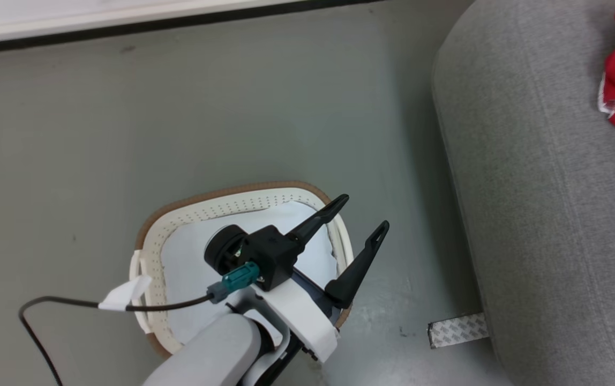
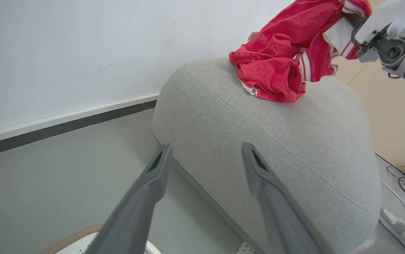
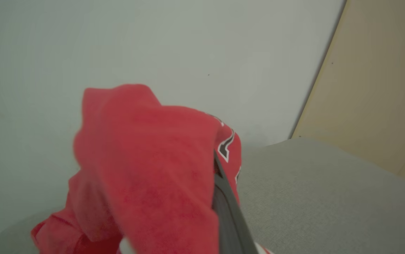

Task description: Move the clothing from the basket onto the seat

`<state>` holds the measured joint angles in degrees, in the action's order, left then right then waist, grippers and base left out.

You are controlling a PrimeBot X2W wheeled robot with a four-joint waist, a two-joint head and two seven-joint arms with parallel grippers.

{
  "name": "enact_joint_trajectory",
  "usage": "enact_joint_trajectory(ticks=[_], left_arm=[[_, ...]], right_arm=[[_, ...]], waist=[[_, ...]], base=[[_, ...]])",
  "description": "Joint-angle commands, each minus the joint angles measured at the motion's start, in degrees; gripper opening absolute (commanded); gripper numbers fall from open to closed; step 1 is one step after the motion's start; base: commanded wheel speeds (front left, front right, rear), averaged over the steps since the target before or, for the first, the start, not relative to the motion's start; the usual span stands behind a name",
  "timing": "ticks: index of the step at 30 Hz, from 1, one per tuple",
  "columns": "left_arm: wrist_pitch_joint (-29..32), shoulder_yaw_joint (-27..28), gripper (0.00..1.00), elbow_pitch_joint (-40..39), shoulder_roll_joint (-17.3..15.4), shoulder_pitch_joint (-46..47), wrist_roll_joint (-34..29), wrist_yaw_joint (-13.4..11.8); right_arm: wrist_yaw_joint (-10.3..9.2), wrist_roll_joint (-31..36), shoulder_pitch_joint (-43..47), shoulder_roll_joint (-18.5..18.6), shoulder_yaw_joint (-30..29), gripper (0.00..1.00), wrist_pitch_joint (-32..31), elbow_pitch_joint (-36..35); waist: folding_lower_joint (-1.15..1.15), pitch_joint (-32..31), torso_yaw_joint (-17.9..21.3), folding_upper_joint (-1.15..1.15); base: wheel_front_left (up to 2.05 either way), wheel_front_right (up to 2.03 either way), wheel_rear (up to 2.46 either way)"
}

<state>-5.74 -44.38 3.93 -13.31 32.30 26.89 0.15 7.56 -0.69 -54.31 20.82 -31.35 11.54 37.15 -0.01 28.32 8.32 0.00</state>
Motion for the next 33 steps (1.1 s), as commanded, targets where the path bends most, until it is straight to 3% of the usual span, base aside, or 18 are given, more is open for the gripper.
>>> enact_joint_trajectory(ticks=[1, 2, 3, 5, 9, 14, 23, 33], left_arm=[[-0.5, 0.1, 1.0, 0.0, -0.5, -0.3, 0.9, 0.0], [-0.7, 0.1, 1.0, 0.1, -0.7, -0.5, 0.9, 0.1], [-0.7, 0.1, 1.0, 0.2, -0.8, -0.7, 1.1, 0.1], [-1.2, 0.7, 1.0, 0.3, -1.3, -1.0, 1.3, -0.4], [-2.0, 2.3, 1.0, 0.6, -2.5, -1.9, 1.6, -1.4], [-4.5, 4.5, 1.0, 1.0, -3.8, -3.6, 2.4, -2.7], [-8.1, 7.0, 1.0, 3.8, -3.9, -8.9, 4.2, -4.9], [-9.5, 11.8, 1.0, 7.0, -1.5, -17.3, 3.9, -7.6]], right_arm=[[-0.15, 1.7, 2.4, -1.2, -2.5, 0.0, 1.0, 2.4], [-0.15, 3.1, 3.5, -2.3, -4.5, 0.05, 1.7, 4.1], [-0.15, 4.3, 4.5, -3.5, -6.1, 0.3, 2.3, 5.5], [-0.15, 5.6, 6.5, -5.8, -9.1, 1.0, 3.2, 7.2], [-0.14, 5.9, 9.3, -10.4, -10.5, 1.0, 3.7, 4.7], [-0.15, 3.8, 16.1, -14.5, -6.2, 1.0, 3.6, -2.9], [-0.15, 0.3, 29.2, -16.1, 4.3, 1.0, 3.7, -15.4], [-0.15, -2.0, 41.9, -17.6, 13.1, 1.0, 3.6, -24.6]], waist=[[0.01, 1.0, -0.7, 0.0], [0.01, 1.1, -0.7, 0.0], [0.01, 1.1, -0.7, 0.0], [0.01, 0.8, -0.4, 0.0], [0.01, -0.6, 1.0, 0.0], [0.01, -4.2, 3.0, 0.0], [0.01, -12.8, 4.0, 0.0], [0.01, -21.5, 0.2, 0.0]], base=[[0.0, 0.0, 0.0], [0.0, 0.0, 0.0], [0.0, 0.0, 0.0], [0.0, 0.0, 0.0], [0.0, 0.0, 0.0], [0.0, 0.0, 0.0], [0.0, 0.0, 0.0], [0.0, 0.0, 0.0]])
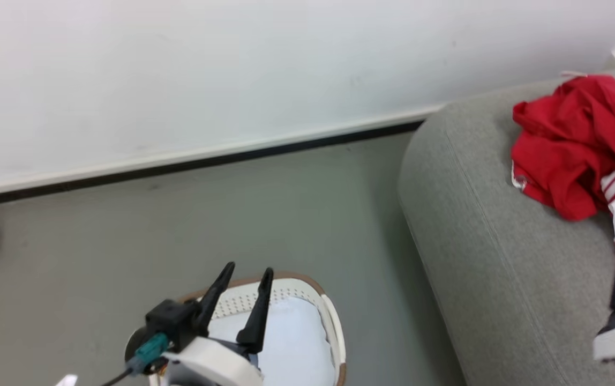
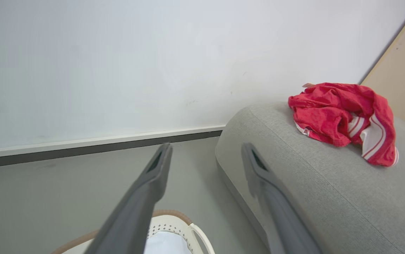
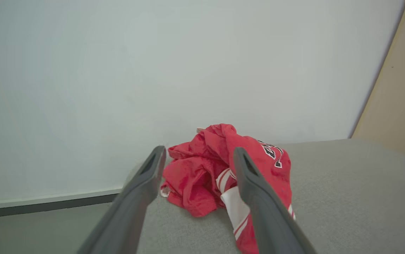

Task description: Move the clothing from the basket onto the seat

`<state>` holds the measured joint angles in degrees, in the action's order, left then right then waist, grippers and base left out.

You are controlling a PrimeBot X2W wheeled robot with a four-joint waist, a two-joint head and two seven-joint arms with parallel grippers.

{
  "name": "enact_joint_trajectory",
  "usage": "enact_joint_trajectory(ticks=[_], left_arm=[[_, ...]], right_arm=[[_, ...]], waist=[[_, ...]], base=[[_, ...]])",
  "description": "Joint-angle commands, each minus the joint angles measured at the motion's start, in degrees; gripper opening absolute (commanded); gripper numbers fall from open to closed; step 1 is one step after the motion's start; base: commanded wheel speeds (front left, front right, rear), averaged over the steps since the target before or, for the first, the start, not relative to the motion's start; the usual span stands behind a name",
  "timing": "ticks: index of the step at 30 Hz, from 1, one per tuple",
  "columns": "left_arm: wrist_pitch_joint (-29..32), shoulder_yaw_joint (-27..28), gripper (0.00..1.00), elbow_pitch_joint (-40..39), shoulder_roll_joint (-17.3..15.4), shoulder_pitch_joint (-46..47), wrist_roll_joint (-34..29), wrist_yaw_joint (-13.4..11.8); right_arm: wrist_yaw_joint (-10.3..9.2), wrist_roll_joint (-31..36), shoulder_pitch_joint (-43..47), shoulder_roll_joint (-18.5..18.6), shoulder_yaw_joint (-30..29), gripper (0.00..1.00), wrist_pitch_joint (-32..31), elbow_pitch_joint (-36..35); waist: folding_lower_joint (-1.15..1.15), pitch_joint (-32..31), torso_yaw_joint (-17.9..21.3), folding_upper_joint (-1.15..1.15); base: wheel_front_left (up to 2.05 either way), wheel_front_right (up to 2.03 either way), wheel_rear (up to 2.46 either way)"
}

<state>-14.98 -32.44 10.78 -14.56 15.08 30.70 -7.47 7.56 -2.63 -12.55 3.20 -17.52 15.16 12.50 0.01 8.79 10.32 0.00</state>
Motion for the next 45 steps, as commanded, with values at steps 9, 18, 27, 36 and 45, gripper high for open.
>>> enact_joint_trajectory(ticks=[9, 18, 27, 36, 45], left_arm=[[-0.2, 8.6, 1.0, 0.4, 3.8, -9.2, -4.8, 0.4], [-0.2, 16.1, 1.0, 2.0, 7.5, -14.8, -10.0, 5.1], [-0.2, 22.1, 1.0, 3.1, 10.3, -16.7, -13.7, 8.4], [-0.2, 24.7, 1.0, 3.7, 11.4, -16.6, -15.7, 10.6], [-0.2, 24.8, 0.0, 4.7, 11.7, -16.2, -15.2, 11.5]], right_arm=[[-0.15, -4.6, 9.1, -0.2, 9.5, 1.0, 0.0, -2.2], [-0.14, -7.5, 14.1, -0.2, 12.8, 1.0, 0.0, 0.1], [-0.15, -8.6, 16.4, -0.2, 14.9, 1.0, 0.0, 1.8], [-0.15, -8.8, 15.9, -0.2, 15.3, 1.0, 0.0, 2.3], [0.0, -8.2, 15.7, -0.4, 15.4, 0.0, 0.0, 2.6]], waist=[[-0.01, -6.6, -8.9, 0.0], [-0.01, -9.1, -13.5, 0.0], [-0.01, -10.2, -13.7, 0.0], [-0.01, -10.2, -12.5, 0.0], [-0.01, -10.2, -11.6, 0.0]], base=[[0.0, 0.0, 0.0], [0.0, 0.0, 0.0], [0.0, 0.0, 0.0], [0.0, 0.0, 0.0], [0.0, 0.0, 0.0]])
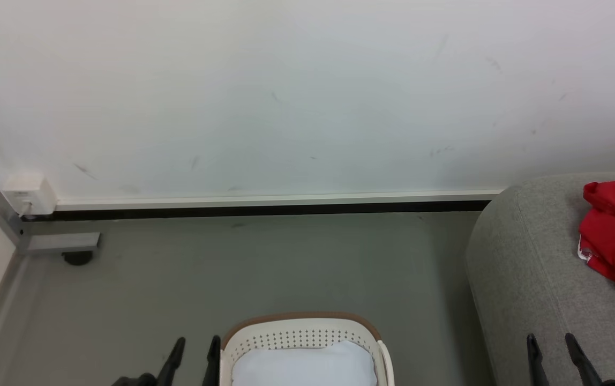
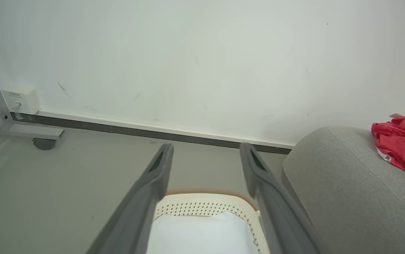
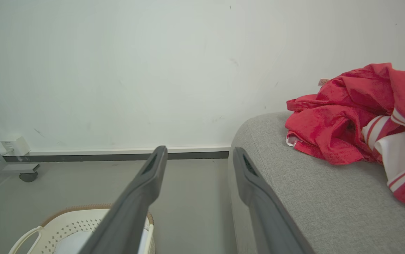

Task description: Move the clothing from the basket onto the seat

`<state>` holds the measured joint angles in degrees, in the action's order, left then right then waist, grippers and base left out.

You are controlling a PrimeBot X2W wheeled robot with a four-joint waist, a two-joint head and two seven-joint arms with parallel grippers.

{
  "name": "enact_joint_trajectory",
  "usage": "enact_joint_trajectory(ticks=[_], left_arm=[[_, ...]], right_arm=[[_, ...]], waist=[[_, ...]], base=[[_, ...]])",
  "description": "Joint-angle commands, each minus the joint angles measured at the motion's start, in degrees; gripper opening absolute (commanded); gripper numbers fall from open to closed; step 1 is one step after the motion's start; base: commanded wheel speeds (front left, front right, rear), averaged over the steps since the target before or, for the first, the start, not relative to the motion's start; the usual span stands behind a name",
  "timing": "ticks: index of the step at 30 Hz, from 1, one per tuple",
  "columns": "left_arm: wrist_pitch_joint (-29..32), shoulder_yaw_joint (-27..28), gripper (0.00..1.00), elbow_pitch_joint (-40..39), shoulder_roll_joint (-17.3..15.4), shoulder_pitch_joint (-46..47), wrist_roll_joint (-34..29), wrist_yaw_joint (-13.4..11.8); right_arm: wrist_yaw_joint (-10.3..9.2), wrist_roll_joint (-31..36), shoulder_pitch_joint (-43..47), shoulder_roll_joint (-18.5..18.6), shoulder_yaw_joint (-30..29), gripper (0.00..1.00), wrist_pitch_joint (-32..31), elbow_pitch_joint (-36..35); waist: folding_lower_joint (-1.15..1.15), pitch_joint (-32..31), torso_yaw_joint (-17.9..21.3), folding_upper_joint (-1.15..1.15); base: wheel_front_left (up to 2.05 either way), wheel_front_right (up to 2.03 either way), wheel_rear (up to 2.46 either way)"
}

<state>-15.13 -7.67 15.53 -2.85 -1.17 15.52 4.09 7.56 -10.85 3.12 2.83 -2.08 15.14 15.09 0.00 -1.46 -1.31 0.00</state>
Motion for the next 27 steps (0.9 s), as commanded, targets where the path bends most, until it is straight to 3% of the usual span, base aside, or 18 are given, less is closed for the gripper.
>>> enact_joint_trajectory(ticks=[1, 6, 27], left_arm=[[0.0, 0.0, 0.0, 0.3, 0.0, 0.0, 0.0, 0.0], [0.2, -0.3, 0.0, 2.7, 0.2, -1.0, 0.2, 0.0], [6.0, 3.6, 0.0, 1.6, 0.1, 1.4, 20.8, 0.9]], right_arm=[[0.0, 0.0, 0.0, 0.0, 0.0, 0.0, 0.0, 0.2], [0.0, -0.1, 0.9, -0.7, 0.1, 0.0, -0.1, 2.7], [-0.02, -21.9, -2.0, -0.4, -1.2, 0.0, -5.9, 1.5]], waist=[[0.0, 0.0, 0.0, 0.0], [0.0, 0.0, 0.0, 0.0], [0.0, 0.3, 0.3, 0.0]], base=[[0.0, 0.0, 0.0], [0.0, 0.0, 0.0], [0.0, 0.0, 0.0]])
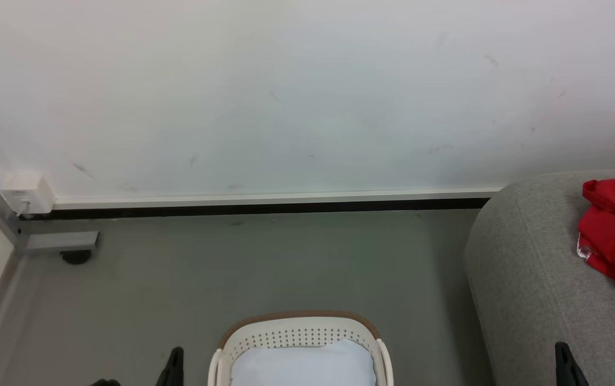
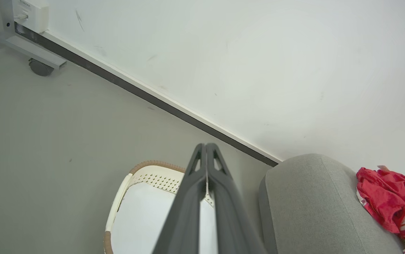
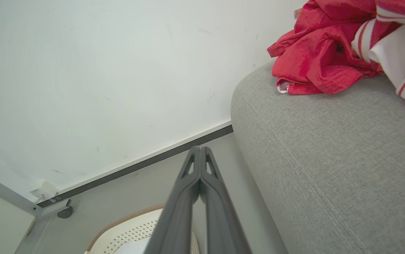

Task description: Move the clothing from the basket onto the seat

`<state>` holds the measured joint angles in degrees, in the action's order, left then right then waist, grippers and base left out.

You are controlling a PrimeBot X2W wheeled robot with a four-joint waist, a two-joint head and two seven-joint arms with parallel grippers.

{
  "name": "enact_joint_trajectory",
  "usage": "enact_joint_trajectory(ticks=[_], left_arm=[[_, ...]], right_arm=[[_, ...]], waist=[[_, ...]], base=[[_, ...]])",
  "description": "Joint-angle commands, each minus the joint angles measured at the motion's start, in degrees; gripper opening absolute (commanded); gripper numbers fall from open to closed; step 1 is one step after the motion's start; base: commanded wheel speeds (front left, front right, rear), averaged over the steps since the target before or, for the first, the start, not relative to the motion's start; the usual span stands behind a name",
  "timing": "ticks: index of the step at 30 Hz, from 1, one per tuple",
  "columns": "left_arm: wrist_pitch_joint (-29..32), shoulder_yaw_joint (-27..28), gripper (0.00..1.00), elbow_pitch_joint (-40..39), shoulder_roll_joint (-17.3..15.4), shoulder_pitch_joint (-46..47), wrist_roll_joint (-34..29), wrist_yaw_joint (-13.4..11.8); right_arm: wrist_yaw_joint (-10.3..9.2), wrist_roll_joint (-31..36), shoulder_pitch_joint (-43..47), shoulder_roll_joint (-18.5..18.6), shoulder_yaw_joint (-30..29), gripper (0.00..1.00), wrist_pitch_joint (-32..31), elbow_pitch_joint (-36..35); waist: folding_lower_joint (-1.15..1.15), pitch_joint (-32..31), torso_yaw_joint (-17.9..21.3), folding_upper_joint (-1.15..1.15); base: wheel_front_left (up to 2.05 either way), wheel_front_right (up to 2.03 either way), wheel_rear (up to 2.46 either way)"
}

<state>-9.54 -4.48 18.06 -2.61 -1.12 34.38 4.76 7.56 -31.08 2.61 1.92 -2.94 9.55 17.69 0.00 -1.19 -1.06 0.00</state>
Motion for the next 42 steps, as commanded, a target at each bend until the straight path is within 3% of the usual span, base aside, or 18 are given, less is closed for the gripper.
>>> enact_joint_trajectory(ticks=[1, 42], left_arm=[[0.6, 0.6, 0.0, -1.0, -0.1, 1.5, 2.8, 0.3], [8.5, 5.9, 0.0, -2.7, -0.3, 4.7, 30.7, 1.6]], right_arm=[[-0.02, -2.6, -1.6, 0.5, -0.4, 0.0, -0.5, -1.1], [-0.07, -32.3, -5.5, 0.9, -2.1, 0.0, -8.4, -2.6]], waist=[[0.0, 0.0, 0.0, 0.0], [0.0, 0.5, 0.4, 0.0]], base=[[0.0, 0.0, 0.0], [0.0, 0.0, 0.0]])
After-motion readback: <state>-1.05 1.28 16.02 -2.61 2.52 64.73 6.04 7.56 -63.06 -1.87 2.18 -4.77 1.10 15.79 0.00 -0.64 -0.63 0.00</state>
